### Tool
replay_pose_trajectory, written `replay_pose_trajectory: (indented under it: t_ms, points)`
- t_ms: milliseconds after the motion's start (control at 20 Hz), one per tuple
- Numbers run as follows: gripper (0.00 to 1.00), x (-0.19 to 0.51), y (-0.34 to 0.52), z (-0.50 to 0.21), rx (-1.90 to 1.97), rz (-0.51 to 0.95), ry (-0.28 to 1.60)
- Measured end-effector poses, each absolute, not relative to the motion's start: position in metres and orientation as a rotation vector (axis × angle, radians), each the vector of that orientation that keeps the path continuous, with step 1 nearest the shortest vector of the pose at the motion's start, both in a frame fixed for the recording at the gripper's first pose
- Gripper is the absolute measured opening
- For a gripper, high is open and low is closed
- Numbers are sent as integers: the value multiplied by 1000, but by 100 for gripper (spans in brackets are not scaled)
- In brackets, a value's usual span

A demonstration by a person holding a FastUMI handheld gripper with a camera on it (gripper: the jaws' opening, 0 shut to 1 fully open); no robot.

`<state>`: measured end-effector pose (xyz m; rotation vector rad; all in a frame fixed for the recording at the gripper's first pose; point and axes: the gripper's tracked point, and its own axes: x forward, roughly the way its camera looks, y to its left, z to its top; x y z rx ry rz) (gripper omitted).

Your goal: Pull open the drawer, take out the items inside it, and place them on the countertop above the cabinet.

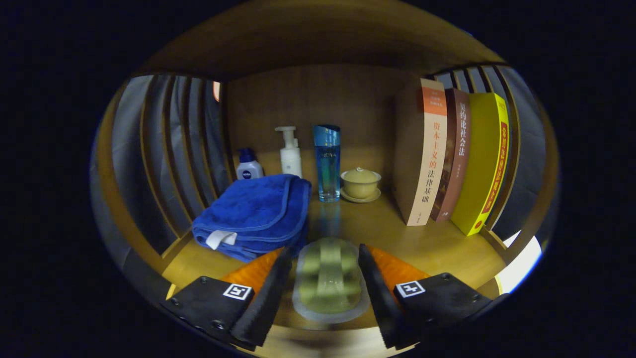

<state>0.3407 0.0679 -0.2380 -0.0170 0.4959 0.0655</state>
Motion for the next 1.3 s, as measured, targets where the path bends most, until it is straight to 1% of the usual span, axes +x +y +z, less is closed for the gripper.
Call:
replay_pose_trajectory:
  t_ms: [150, 450, 600, 800, 1050, 1300]
  points:
    - [98, 327, 74, -198, -39, 84, 409]
    - [98, 270, 94, -108, -36, 143, 240]
    - [98, 233, 100, -76, -36, 173, 184]
    - [97, 188, 97, -40, -54, 176, 122]
    - [97, 132, 95, -19, -59, 177, 65]
    - [97, 81, 94, -54, -33, 177, 53]
